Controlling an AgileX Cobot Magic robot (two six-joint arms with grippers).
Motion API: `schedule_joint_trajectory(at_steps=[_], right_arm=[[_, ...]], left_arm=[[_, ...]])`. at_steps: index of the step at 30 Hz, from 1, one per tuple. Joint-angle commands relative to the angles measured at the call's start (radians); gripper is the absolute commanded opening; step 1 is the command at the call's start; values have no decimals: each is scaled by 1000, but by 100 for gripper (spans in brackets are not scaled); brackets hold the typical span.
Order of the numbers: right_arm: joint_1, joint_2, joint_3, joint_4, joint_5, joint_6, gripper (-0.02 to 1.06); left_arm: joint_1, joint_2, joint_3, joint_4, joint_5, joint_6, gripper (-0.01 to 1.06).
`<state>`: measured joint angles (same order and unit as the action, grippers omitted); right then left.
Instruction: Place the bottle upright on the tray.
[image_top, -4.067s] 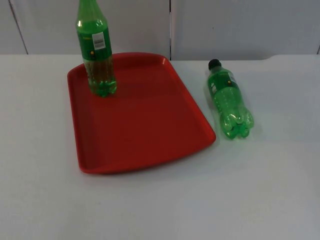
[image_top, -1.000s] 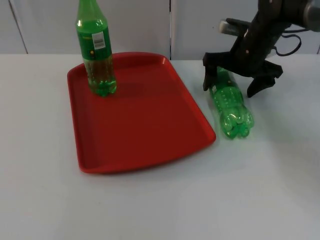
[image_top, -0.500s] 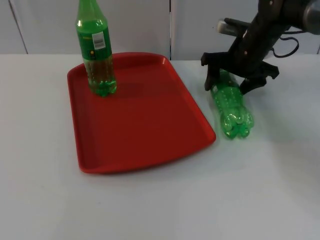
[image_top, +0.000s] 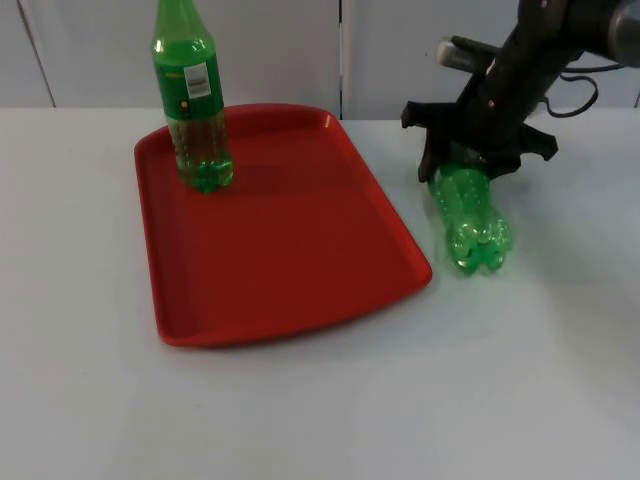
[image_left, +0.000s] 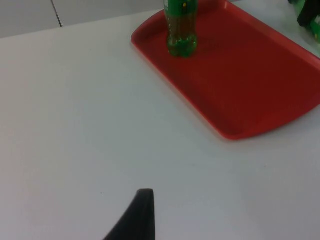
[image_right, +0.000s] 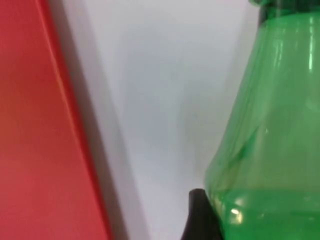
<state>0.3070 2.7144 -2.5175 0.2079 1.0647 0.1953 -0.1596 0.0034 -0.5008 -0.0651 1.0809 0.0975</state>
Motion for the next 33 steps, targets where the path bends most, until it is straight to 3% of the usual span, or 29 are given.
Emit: schedule_joint_trajectory(at_steps=[1,10,13,17,22,28,33], right_arm=[[3,-56,-3,-1,-14,-30,0],[9,-219,-3,-1,-58,-157,0],[21,-289,-3,-41,-60,-187,0],[50,-359,-3,-104,-24,-227,0],[86,-434,5,-102,44,-302,0],[124,-581,130,-98,34,-359,0],[124,-717,285,-78,-37,-375,0]], left_arm=[[-1,-3,5,2,-5,-5,105],[-1,-3,5,2,-5,-5,105],[-1,-3,5,2,-5,-5,105],[-1,-3,5,2,-5,-5,105],[-1,-3,5,2,-5,-5,105],[-1,-3,5,2,-5,-5,105],[-1,-3,5,2,-5,-5,105]])
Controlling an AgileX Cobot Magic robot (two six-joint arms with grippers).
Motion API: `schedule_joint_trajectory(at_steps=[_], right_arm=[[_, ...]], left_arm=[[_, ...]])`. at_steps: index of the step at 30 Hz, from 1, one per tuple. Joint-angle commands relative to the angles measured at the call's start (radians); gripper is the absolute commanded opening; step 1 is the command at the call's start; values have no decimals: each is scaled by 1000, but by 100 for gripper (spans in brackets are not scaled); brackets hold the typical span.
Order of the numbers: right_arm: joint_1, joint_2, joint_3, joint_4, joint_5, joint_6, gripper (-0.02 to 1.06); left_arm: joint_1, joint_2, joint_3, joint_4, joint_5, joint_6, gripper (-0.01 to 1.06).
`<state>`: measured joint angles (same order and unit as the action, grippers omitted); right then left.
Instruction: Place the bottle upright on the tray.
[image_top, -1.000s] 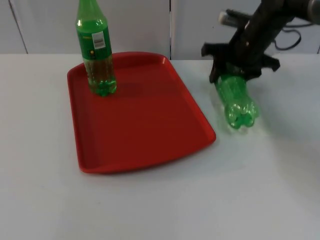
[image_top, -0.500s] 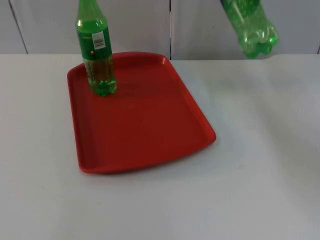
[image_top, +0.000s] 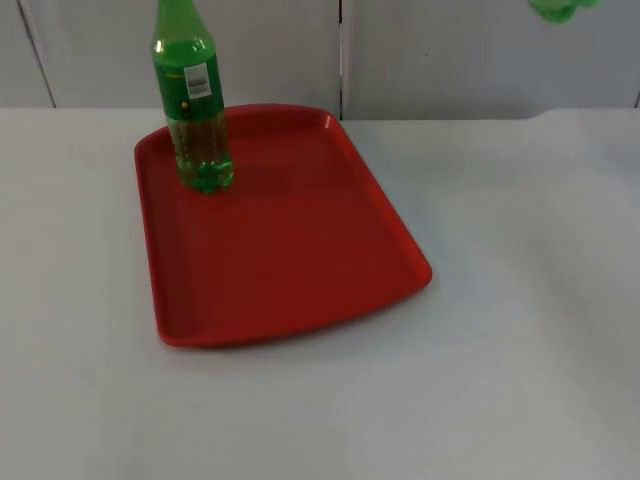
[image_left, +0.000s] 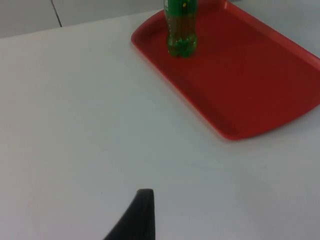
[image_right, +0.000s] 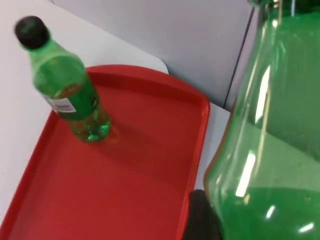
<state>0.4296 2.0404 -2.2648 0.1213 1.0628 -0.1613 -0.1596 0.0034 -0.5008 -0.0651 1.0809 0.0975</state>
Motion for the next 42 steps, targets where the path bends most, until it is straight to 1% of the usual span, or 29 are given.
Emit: schedule_joint_trajectory(at_steps=[1,2,3,4,5,7,8,9,12,13,15,16,18,19,20,22,24,25,26,28,30,31,34,35,36,38,40,41,42], right_arm=[[1,-79,76,10,-62,-29,0],[1,-112,117,17,-97,-32,0],[1,-112,117,17,-97,-32,0],[1,-133,144,24,-110,-35,0],[1,-198,240,55,-188,-65,0],[1,-283,382,90,-330,-103,0],[1,-283,382,90,-330,-103,0],[1,-330,469,110,-400,-131,0],[1,-446,730,192,-679,-213,0],[1,-446,730,192,-679,-213,0],[14,-495,908,269,-908,-276,0],[26,-512,974,282,-1022,-307,0],[59,-519,1101,269,-1205,-325,0],[80,-519,1142,249,-1286,-325,0],[80,-519,1142,249,-1286,-325,0],[126,-508,1220,213,-1423,-320,0],[178,-487,1263,159,-1542,-302,0],[178,-487,1263,159,-1542,-302,0],[201,-471,1272,111,-1578,-279,0],[229,-430,1275,16,-1643,-188,0],[244,-377,1275,-41,-1721,-67,0],[244,-377,1275,-41,-1721,-67,0],[244,-297,1273,-74,-1836,91,0],[244,-254,1273,-79,-1907,129,0],[244,-254,1273,-79,-1907,129,0],[244,-201,1273,-129,-2005,128,0],[244,-150,1271,-190,-2123,128,0],[244,-121,1269,-200,-2168,128,0],[244,-121,1269,-200,-2168,128,0]], left_arm=[[-1,-3,5,2,-5,-5,105],[-1,-3,5,2,-5,-5,105],[-1,-3,5,2,-5,-5,105],[-1,-3,5,2,-5,-5,105],[-1,-3,5,2,-5,-5,105],[-1,-3,5,2,-5,-5,105],[-1,-3,5,2,-5,-5,105],[-1,-3,5,2,-5,-5,105],[-1,-3,5,2,-5,-5,105],[-1,-3,5,2,-5,-5,105],[-1,-3,5,2,-5,-5,105],[-1,-3,5,2,-5,-5,105],[-1,-3,5,2,-5,-5,105],[-1,-3,5,2,-5,-5,105],[-1,-3,5,2,-5,-5,105],[-1,-3,5,2,-5,-5,105],[-1,-3,5,2,-5,-5,105],[-1,-3,5,2,-5,-5,105],[-1,-3,5,2,-5,-5,105],[-1,-3,5,2,-5,-5,105],[-1,-3,5,2,-5,-5,105],[-1,-3,5,2,-5,-5,105],[-1,-3,5,2,-5,-5,105],[-1,-3,5,2,-5,-5,105],[-1,-3,5,2,-5,-5,105],[-1,-3,5,2,-5,-5,105],[-1,-3,5,2,-5,-5,105],[-1,-3,5,2,-5,-5,105],[-1,-3,5,2,-5,-5,105]])
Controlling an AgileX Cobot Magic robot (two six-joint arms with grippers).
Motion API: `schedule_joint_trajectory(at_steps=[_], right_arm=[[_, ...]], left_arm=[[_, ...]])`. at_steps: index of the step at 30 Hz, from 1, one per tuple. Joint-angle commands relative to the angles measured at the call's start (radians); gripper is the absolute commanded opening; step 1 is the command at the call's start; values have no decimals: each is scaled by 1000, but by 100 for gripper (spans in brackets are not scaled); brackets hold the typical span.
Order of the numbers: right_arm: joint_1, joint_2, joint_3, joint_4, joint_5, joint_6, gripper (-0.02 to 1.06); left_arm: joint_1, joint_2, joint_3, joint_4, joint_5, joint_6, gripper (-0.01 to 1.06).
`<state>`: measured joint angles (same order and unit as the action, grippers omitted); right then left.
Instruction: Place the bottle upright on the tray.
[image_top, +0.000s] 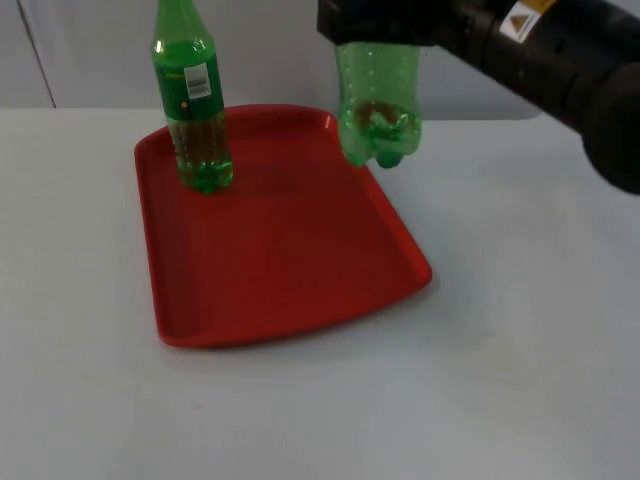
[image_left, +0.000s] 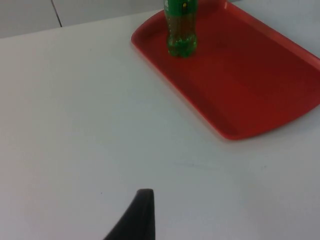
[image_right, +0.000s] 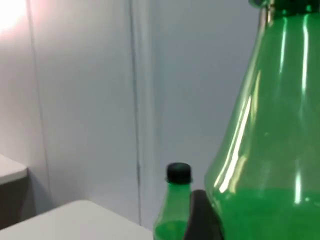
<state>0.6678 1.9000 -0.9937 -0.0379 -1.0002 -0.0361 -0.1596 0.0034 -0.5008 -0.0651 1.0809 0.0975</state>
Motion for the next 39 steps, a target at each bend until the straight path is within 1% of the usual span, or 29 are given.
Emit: schedule_joint_trajectory(at_steps=[1,4,5,7,9,10,13,15,16,18,20,21,22,24,27,29,34,36,37,39], right_arm=[[5,46,-7,-40,-127,2,0],[3,127,-46,-40,-135,2,0],[3,127,-46,-40,-135,2,0],[3,176,-89,-43,-145,2,0],[3,226,-139,-86,-151,2,0],[3,226,-139,-86,-151,2,0],[3,300,-239,-179,-151,2,0],[3,337,-295,-200,-151,2,0],[3,337,-295,-200,-151,2,0],[3,378,-335,-193,-173,42,0],[-8,412,-368,-191,-221,83,0],[-8,412,-368,-191,-221,83,0],[-11,428,-383,-183,-221,118,0],[-21,451,-401,-160,-221,157,0],[-34,466,-410,-162,-221,159,0],[-40,468,-411,-162,-221,180,0],[-42,468,-411,-176,-221,167,0],[-42,468,-411,-236,-221,144,0],[-42,468,-411,-236,-221,144,0],[-42,468,-411,-310,-221,140,0]], left_arm=[[-1,-3,5,2,-5,-5,105],[-1,-3,5,2,-5,-5,105],[-1,-3,5,2,-5,-5,105],[-1,-3,5,2,-5,-5,105],[-1,-3,5,2,-5,-5,105],[-1,-3,5,2,-5,-5,105],[-1,-3,5,2,-5,-5,105],[-1,-3,5,2,-5,-5,105],[-1,-3,5,2,-5,-5,105],[-1,-3,5,2,-5,-5,105],[-1,-3,5,2,-5,-5,105],[-1,-3,5,2,-5,-5,105],[-1,-3,5,2,-5,-5,105],[-1,-3,5,2,-5,-5,105],[-1,-3,5,2,-5,-5,105],[-1,-3,5,2,-5,-5,105],[-1,-3,5,2,-5,-5,105],[-1,-3,5,2,-5,-5,105],[-1,-3,5,2,-5,-5,105],[-1,-3,5,2,-5,-5,105]])
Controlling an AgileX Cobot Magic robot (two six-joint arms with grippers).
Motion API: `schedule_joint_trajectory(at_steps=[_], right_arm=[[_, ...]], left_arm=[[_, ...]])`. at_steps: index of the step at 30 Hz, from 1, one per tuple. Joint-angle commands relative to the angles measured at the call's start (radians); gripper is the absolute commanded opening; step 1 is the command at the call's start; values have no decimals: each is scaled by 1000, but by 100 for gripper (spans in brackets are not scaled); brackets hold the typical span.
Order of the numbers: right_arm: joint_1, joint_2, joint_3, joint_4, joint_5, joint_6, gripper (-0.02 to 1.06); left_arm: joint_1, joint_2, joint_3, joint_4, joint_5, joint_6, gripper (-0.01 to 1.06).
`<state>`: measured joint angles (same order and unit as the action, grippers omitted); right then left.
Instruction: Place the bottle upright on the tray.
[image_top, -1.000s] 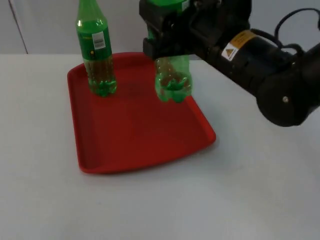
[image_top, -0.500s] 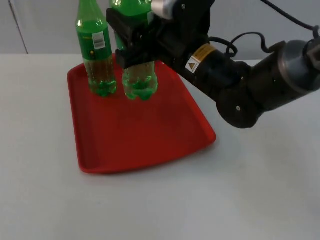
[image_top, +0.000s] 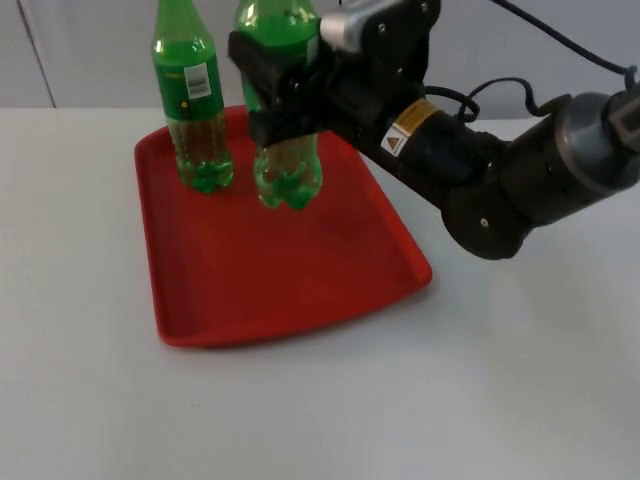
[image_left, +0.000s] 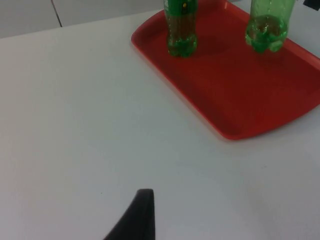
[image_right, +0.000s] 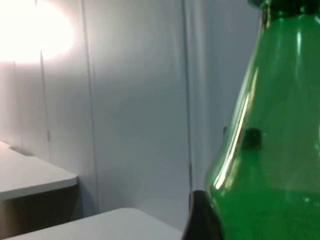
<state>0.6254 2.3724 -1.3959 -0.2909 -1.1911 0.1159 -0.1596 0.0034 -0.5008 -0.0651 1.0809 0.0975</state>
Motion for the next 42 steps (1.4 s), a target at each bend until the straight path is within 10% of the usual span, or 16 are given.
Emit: schedule_joint_trajectory(at_steps=[1,42], right_arm=[[0,-4,-9,-80,-30,-12,0],[-2,137,-61,-126,-30,-31,0]], left_arm=[[-1,-3,5,2,-5,-5,105],[-1,-3,5,2,-5,-5,105]])
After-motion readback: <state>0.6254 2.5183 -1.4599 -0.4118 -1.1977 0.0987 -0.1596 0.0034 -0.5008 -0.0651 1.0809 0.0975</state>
